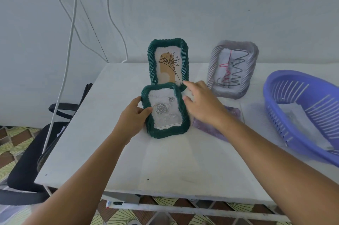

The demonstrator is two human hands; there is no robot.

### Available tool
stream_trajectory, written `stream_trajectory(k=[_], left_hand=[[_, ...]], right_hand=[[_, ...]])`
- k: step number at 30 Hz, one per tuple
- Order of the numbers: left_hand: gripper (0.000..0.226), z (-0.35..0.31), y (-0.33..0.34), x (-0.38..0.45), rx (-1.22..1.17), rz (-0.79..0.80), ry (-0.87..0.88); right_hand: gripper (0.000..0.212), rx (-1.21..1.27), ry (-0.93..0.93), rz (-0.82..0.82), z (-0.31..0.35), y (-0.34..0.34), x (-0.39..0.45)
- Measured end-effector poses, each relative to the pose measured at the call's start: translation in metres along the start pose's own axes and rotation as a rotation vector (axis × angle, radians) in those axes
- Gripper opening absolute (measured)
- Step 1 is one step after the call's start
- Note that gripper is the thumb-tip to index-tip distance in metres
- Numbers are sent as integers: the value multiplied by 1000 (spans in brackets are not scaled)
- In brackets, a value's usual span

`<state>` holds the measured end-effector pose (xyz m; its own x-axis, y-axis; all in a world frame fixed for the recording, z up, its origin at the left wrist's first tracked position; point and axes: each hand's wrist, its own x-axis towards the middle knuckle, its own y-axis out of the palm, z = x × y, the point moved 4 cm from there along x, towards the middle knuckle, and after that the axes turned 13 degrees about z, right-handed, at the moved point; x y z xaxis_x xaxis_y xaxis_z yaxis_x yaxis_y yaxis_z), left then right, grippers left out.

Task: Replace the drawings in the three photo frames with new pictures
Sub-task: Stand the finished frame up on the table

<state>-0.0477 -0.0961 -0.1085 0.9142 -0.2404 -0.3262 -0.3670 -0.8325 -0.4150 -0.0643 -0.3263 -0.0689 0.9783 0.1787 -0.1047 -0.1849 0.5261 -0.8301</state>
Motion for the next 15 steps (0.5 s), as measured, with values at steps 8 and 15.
stream_trajectory(k=[8, 15], left_hand=[[54, -2, 1, -13, 289, -31, -48], [50, 3, 3, -21, 500, -27, -45]], right_hand=[[35, -178, 175, 209, -45, -14, -30], [22, -189, 41, 244, -60, -9, -37]])
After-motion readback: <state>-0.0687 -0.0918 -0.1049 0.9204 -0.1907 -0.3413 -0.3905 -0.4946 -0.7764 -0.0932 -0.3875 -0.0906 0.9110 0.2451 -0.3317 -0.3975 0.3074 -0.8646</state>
